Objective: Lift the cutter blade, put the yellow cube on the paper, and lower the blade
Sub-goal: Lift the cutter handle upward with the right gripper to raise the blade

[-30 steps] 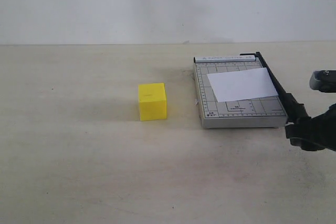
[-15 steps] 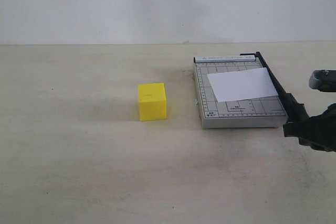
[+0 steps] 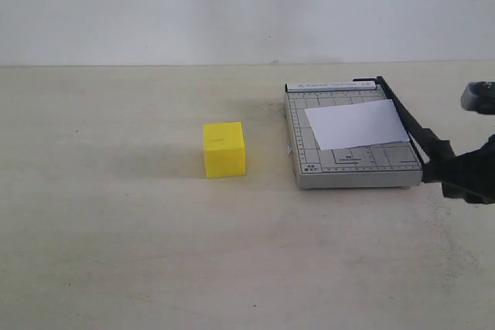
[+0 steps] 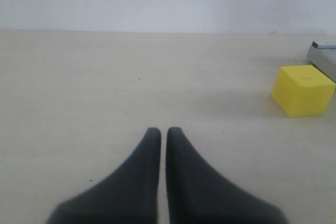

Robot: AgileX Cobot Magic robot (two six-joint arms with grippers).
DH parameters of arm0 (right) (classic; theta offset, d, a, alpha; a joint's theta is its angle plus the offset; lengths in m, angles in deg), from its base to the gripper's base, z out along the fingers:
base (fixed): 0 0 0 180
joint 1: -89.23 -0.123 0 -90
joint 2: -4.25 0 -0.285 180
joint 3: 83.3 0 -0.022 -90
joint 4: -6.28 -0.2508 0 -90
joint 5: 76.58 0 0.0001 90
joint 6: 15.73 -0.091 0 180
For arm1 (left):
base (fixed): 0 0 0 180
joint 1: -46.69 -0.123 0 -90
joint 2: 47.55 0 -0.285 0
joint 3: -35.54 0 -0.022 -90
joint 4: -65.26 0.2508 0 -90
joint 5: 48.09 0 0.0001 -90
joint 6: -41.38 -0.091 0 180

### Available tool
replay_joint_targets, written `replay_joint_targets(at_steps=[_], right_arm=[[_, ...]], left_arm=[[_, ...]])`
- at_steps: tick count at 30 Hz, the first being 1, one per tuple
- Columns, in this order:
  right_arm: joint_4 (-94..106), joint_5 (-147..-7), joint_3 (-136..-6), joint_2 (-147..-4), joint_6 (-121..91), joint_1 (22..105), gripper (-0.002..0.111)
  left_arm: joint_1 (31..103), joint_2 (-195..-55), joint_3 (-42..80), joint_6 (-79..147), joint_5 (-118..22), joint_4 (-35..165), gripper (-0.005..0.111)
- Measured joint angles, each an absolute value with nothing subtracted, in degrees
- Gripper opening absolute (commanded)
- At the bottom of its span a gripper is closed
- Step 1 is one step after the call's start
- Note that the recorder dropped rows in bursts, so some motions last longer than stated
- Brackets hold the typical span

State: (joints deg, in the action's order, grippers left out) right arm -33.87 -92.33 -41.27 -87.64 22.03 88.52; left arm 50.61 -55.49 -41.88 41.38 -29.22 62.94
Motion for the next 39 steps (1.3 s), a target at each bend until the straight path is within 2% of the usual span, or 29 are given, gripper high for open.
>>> replay_joint_targets(at_steps=[9, 23, 25, 31, 33, 35, 39], right_arm=[[-32.5, -93.7, -47.3, -79.4, 21.4, 88.7, 0.0], [-33.8, -92.4, -49.3, -78.7, 21.7, 88.7, 0.001], [-33.8, -92.4, -49.3, -78.7, 22.6, 88.7, 0.007], [-34.2, -92.8, -49.3, -78.7, 23.8, 88.7, 0.043], [-34.1, -92.8, -49.6, -78.7, 24.8, 88.6, 0.05], [-34.3, -92.3, -50.1, -78.6, 25.5, 88.5, 0.054], [-32.8, -91.6, -50.5, -76.3, 26.8, 88.1, 0.054]], left_arm=[[50.6, -55.5, -41.9, 41.4, -29.2, 62.9, 0.005], [50.6, -55.5, -41.9, 41.4, -29.2, 62.9, 0.005], [50.6, -55.5, -41.9, 41.4, -29.2, 62.9, 0.005], [50.6, -55.5, -41.9, 41.4, -29.2, 62.9, 0.005], [50.6, -55.5, -41.9, 41.4, -29.2, 62.9, 0.005], [50.6, -55.5, -41.9, 41.4, -29.2, 62.9, 0.005], [50.6, -55.5, -41.9, 41.4, -29.2, 62.9, 0.005]])
